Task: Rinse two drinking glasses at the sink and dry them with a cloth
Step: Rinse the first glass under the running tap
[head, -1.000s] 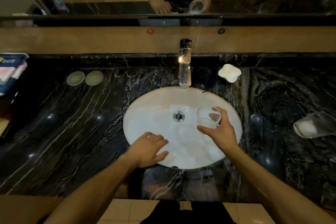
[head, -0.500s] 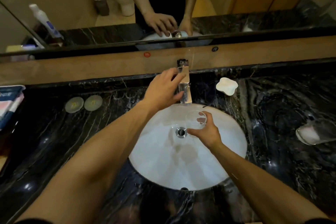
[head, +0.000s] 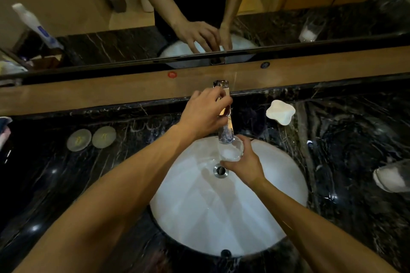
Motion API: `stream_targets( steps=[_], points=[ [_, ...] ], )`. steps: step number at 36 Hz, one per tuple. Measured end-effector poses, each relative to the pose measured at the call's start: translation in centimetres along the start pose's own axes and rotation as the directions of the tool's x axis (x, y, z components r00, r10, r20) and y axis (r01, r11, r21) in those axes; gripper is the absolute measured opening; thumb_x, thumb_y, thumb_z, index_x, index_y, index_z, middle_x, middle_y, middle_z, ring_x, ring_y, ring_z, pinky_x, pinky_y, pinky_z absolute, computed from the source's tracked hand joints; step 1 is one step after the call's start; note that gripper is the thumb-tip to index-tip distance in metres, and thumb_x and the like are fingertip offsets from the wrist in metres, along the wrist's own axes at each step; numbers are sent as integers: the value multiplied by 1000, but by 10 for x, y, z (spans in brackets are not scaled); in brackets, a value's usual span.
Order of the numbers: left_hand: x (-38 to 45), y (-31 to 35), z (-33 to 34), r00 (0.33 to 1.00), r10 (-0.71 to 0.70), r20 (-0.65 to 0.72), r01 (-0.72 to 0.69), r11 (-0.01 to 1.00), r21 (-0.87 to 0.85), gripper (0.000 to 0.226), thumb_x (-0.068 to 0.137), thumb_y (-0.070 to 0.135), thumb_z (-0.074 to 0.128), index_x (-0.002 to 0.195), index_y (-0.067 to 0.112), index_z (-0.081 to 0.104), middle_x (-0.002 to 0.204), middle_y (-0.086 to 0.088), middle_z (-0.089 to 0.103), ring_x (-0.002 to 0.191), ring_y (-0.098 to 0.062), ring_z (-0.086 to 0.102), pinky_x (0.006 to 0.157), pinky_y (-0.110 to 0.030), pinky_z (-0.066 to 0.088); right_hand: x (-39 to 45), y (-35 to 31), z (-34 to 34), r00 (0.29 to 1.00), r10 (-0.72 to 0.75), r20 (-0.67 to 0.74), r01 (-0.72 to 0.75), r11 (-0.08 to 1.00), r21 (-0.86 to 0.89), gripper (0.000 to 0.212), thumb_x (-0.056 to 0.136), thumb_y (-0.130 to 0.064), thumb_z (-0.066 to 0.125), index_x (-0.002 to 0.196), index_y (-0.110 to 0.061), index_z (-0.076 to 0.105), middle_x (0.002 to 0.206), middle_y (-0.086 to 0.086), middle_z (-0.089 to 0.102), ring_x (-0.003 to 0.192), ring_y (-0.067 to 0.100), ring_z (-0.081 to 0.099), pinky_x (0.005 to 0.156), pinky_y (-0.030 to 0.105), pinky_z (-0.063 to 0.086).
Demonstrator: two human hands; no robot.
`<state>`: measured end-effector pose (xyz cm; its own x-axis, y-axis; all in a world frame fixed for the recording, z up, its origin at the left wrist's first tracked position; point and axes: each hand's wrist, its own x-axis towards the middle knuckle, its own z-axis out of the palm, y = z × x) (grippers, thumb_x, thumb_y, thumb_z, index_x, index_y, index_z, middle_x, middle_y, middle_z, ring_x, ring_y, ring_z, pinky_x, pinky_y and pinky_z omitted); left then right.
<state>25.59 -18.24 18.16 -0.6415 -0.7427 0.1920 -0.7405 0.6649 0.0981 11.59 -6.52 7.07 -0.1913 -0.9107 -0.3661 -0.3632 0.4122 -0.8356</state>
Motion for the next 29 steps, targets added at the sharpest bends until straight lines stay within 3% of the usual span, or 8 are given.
stream_targets(
  steps=[3, 10, 15, 29],
  points=[
    [0, -2, -1, 1000, 22, 15, -22, 999, 49, 35, 84, 28, 69, 116, 13, 62, 113, -12, 58, 98, -33, 58, 82, -44, 39, 2, -2, 0, 1000, -11, 21, 11, 1000, -13, 75, 67, -29, 83, 115, -57, 32, 99, -31, 54, 83, -21, 54, 57, 15, 40],
    [2, -2, -7, 997, 73, 30, -75, 994, 74, 31, 81, 22, 71, 109, 9, 65, 102, -16, 61, 86, -36, 61, 78, -46, 42, 3, -1, 3, 999, -15, 36, 15, 1000, -4, 77, 67, -27, 84, 123, -49, 36, 98, -27, 56, 81, -21, 54, 54, 11, 41],
    [2, -2, -9, 996, 82, 32, -85, 993, 79, 30, 82, 21, 70, 109, 8, 64, 101, -17, 61, 84, -36, 61, 77, -46, 42, 2, 0, 4, 999, -11, 42, 11, 1000, 4, 77, 65, -30, 84, 113, -59, 32, 102, -30, 55, 83, -9, 57, 52, 6, 41],
    [21, -8, -20, 1000, 9, 17, -9, 999, 38, 30, 93, 34, 55, 117, 17, 58, 111, -7, 57, 85, -29, 58, 84, -40, 37, 3, 0, 3, 999, -3, 43, 1, 999, 35, 80, 67, -20, 84, 99, -73, 33, 99, -27, 56, 75, -21, 57, 49, 3, 41]
  ],
)
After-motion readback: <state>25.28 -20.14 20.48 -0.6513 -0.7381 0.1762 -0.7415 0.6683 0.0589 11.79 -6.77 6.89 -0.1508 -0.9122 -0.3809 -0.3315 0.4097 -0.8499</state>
